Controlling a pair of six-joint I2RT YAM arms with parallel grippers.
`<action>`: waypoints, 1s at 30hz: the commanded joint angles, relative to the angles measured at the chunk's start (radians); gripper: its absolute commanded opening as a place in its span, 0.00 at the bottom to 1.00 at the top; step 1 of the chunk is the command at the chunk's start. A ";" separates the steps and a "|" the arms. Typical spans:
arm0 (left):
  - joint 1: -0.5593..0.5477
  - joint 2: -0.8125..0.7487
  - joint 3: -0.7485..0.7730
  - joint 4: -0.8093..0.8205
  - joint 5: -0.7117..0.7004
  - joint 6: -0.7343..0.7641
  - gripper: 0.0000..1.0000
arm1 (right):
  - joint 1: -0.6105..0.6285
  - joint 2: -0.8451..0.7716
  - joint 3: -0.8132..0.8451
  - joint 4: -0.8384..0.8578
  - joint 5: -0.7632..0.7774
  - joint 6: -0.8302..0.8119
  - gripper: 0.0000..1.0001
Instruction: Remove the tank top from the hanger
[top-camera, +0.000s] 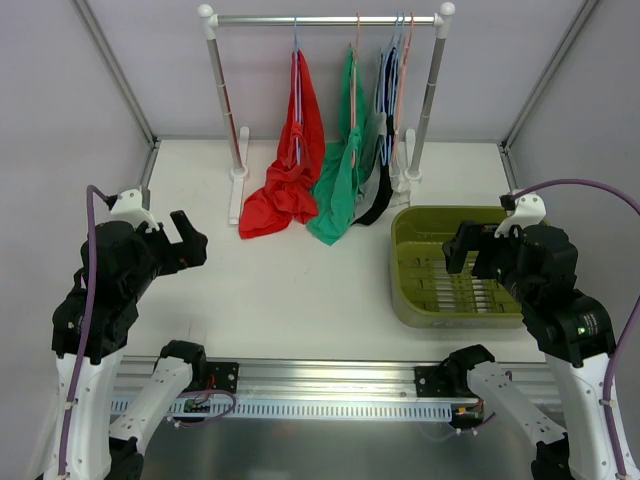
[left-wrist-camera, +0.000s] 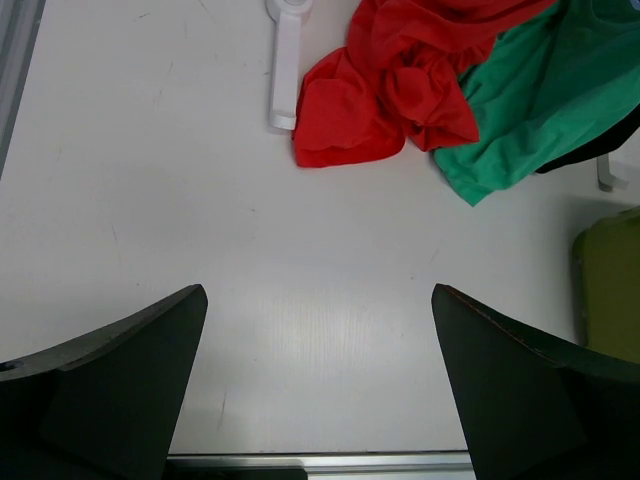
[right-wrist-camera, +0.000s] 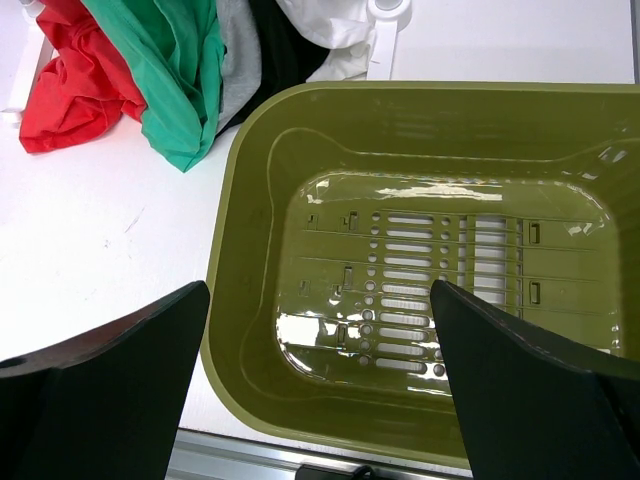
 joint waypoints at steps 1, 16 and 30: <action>-0.009 0.011 0.007 0.019 -0.008 -0.008 0.99 | 0.003 -0.005 0.003 0.051 0.009 0.015 1.00; -0.050 0.400 0.326 0.193 0.219 -0.127 0.99 | 0.005 -0.151 -0.116 0.257 -0.206 0.102 0.99; -0.234 1.333 1.239 0.383 0.067 0.032 0.87 | 0.005 -0.238 -0.182 0.150 -0.407 0.136 0.99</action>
